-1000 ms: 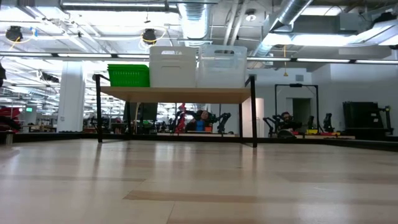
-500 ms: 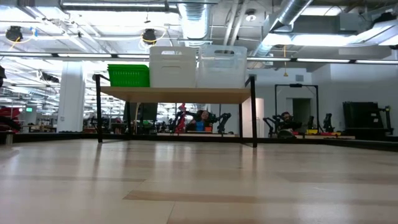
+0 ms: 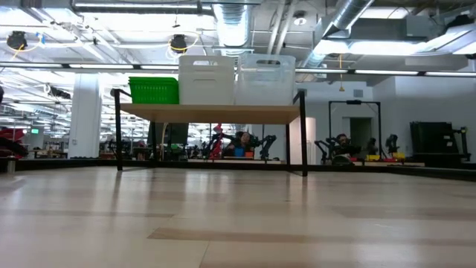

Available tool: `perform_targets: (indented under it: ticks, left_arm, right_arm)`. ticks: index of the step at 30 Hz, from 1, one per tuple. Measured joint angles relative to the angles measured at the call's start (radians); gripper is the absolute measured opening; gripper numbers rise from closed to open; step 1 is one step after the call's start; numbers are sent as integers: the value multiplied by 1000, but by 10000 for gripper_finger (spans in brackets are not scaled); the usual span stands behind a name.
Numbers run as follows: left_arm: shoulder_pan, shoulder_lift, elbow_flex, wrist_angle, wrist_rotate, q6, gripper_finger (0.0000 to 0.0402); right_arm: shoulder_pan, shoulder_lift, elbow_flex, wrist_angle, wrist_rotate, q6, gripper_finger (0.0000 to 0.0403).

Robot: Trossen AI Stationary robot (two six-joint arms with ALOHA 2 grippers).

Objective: Stack baskets on shelf by color
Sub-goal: Return to Home Position

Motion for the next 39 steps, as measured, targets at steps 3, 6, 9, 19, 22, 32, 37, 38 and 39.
perform_targets:
  ticks: [3, 6, 9, 19, 22, 32, 37, 38, 39]
  left_arm:
    - [-7, -154, -242, 148, -1, -68, 0]
    - [-7, -286, -447, 212, 2, -136, 0]
    - [-6, -409, -606, 273, 12, -193, 0]
    - [-7, -740, -1015, 450, 39, -273, 0]
    - [-6, -827, -1094, 474, 42, -287, 0]
    - [-8, -836, -1197, 505, 57, -286, 0]
    - [-9, -841, -1284, 577, 116, -299, 0]
    - [-10, -841, -1300, 595, 128, -301, 0]
    - [-10, -843, -1311, 597, 135, -303, 0]
  right_arm:
    - [27, -81, -164, 118, 7, 94, 120]
    - [49, -160, -298, 197, 11, 159, 120]
    - [75, -233, -407, 262, 21, 226, 120]
    - [220, -514, -728, 415, 49, 263, 120]
    - [259, -616, -814, 453, 50, 254, 120]
    - [410, -617, -1016, 674, 83, 184, 120]
    - [519, -615, -1088, 771, 142, 118, 120]
    - [541, -614, -1088, 764, 173, 101, 120]
    - [562, -613, -1088, 767, 197, 78, 120]
